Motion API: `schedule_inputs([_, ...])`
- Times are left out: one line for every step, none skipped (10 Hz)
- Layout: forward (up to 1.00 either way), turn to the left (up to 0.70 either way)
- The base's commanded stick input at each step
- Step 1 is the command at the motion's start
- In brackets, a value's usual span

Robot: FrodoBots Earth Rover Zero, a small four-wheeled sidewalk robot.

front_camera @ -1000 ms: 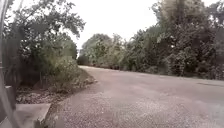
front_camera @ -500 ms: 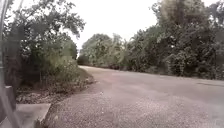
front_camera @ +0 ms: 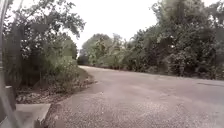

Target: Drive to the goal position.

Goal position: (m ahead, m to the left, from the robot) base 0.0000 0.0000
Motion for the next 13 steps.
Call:
schedule_inputs([0.06,0.0])
schedule_inputs([0.06,0.0])
schedule_inputs([0.06,0.0])
schedule_inputs([0.06,0.0])
schedule_inputs([0.06,0.0])
schedule_inputs([0.06,0.0])
schedule_inputs([0.06,0.0])
schedule_inputs([0.06,0.0])
schedule_inputs([0.06,0.0])
schedule_inputs([0.06,0.0])
schedule_inputs([0.06,0.0])
schedule_inputs([0.06,0.0])
schedule_inputs([0.06,0.0])
